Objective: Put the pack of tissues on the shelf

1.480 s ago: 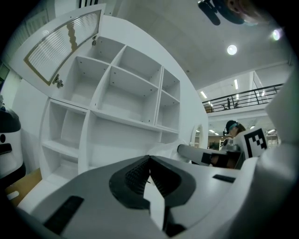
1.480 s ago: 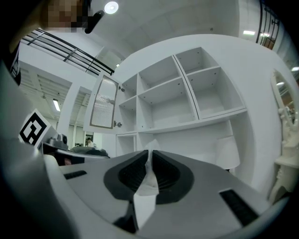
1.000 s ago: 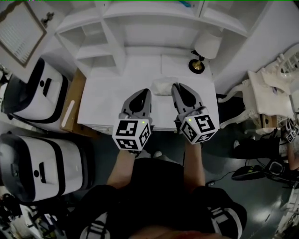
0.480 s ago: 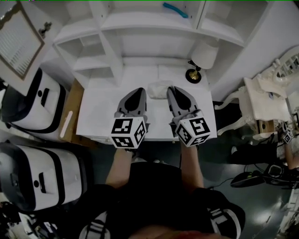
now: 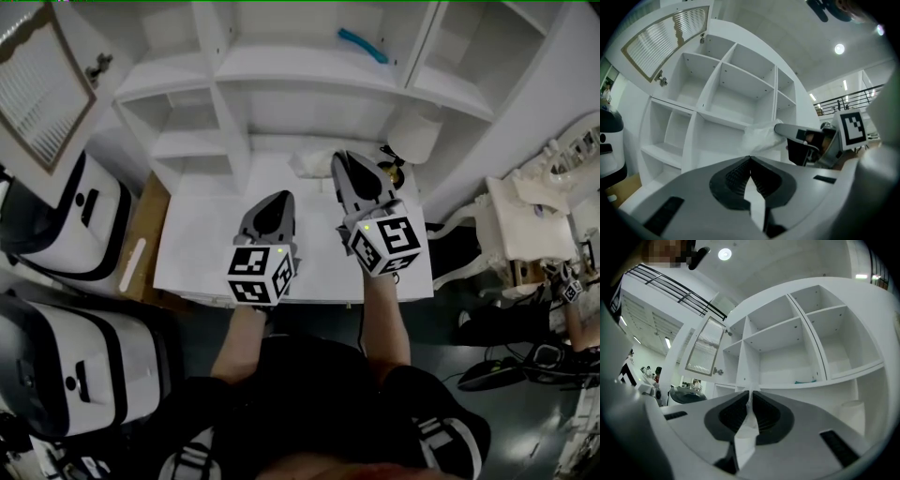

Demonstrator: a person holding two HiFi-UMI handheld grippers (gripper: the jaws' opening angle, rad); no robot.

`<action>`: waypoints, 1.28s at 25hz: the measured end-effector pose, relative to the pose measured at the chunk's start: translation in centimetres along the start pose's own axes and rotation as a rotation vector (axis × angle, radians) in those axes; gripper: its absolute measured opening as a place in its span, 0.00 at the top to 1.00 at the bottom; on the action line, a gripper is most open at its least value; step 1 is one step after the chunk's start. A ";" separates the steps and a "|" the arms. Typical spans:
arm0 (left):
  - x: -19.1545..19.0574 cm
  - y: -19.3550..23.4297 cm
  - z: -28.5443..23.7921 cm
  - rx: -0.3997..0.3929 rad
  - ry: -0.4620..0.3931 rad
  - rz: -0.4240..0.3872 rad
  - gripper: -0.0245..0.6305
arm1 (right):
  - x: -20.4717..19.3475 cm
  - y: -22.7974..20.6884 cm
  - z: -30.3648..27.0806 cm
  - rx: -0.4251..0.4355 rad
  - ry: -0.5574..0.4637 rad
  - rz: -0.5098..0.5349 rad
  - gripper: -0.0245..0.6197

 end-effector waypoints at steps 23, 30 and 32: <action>-1.9 2.7 -1.5 0.038 0.040 0.028 0.95 | 11.1 -3.9 -8.4 0.042 -0.097 0.166 0.90; -2.8 4.0 -1.2 0.063 0.056 0.047 0.95 | 13.6 -5.8 -12.0 0.017 -0.082 0.186 0.90; -2.8 4.4 -1.1 0.071 0.053 0.053 0.95 | 14.1 -6.2 -13.1 0.007 -0.078 0.197 0.90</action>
Point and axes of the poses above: the fingertips, and each gripper's own axes: z backward along the fingers, y to its left, x out of its top, the point moved 1 cm from there along z, backward along the fingers, and after that the axes turned 12 degrees about -z, right-handed, at the moved point
